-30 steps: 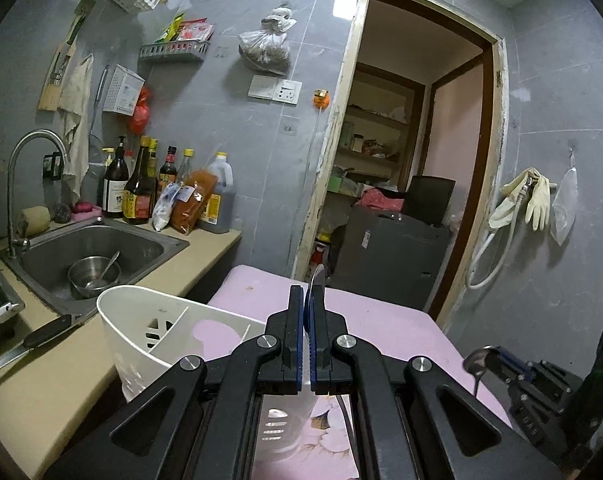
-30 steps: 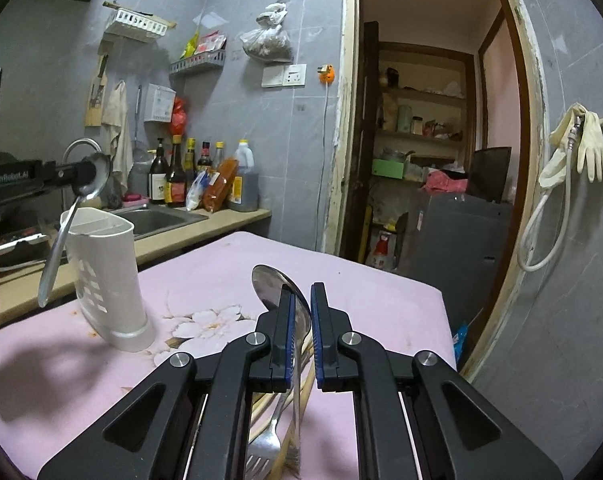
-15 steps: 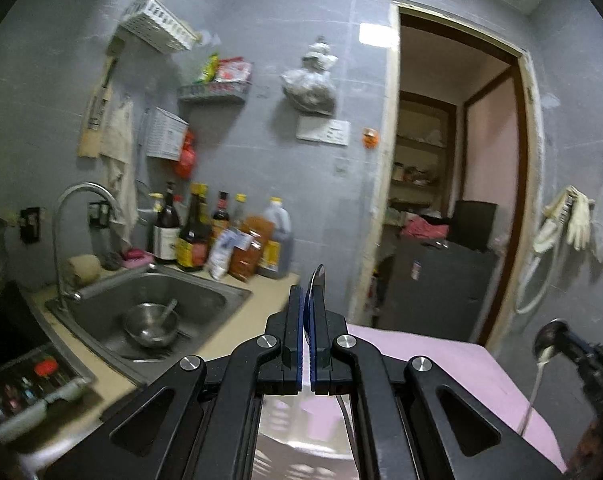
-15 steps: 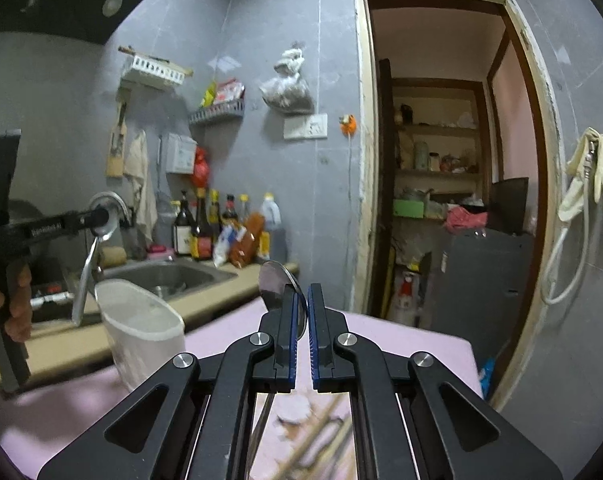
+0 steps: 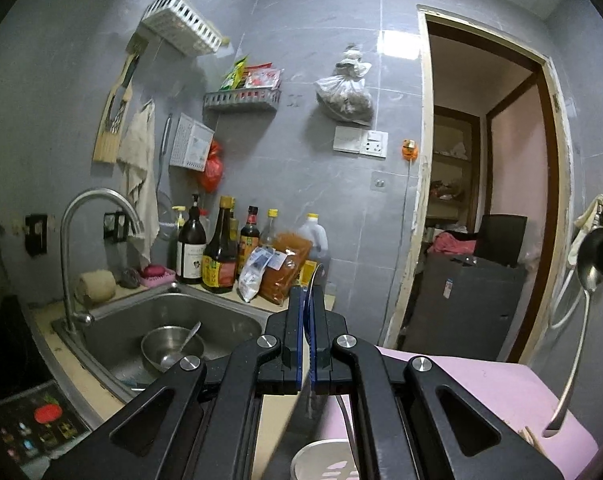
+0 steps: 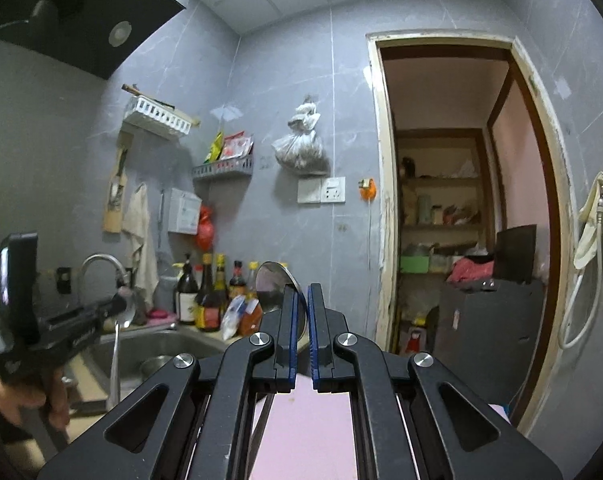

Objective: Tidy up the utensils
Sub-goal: 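Lift both held spoons and carry them over the white utensil holder, then lower both spoons into the white holder and open both tools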

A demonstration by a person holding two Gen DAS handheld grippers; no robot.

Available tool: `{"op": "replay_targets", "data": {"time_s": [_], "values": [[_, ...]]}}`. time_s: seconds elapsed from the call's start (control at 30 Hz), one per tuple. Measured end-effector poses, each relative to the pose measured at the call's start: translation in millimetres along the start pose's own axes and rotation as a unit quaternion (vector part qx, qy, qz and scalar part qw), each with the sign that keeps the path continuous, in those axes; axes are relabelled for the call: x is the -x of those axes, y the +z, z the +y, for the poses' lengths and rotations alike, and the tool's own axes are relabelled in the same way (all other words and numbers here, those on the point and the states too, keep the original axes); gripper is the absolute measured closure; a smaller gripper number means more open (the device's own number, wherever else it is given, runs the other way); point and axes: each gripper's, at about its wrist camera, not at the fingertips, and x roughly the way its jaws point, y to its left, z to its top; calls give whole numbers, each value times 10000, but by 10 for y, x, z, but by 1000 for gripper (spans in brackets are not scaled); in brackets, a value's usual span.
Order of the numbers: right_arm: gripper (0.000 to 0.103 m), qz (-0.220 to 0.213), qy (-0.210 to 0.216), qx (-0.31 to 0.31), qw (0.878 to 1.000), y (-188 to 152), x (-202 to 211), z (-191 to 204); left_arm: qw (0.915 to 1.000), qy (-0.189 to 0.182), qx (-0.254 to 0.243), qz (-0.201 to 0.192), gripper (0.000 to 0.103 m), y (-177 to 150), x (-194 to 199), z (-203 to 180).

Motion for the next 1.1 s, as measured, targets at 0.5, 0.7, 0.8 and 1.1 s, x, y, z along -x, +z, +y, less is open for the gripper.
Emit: {"op": "replay_targets", "data": {"time_s": [0.5,0.7,0.8,1.1], "values": [[100,875,346,-19,9956,-586,-260,219,9983,-194,-46,540,102,-410,-120,-124],[99,1266,427,-251,9907,-708,-231,201,9951,-572,-47,810,99,-495,-34,-199],[99,1423,506,-391,9878,-735,-228,218,9927,-747,-59,943,97,-528,7,-229],[73,1547,788,-762,9819,-743,-140,177,9860,-1099,369,1194,59,-493,155,-219]]}}
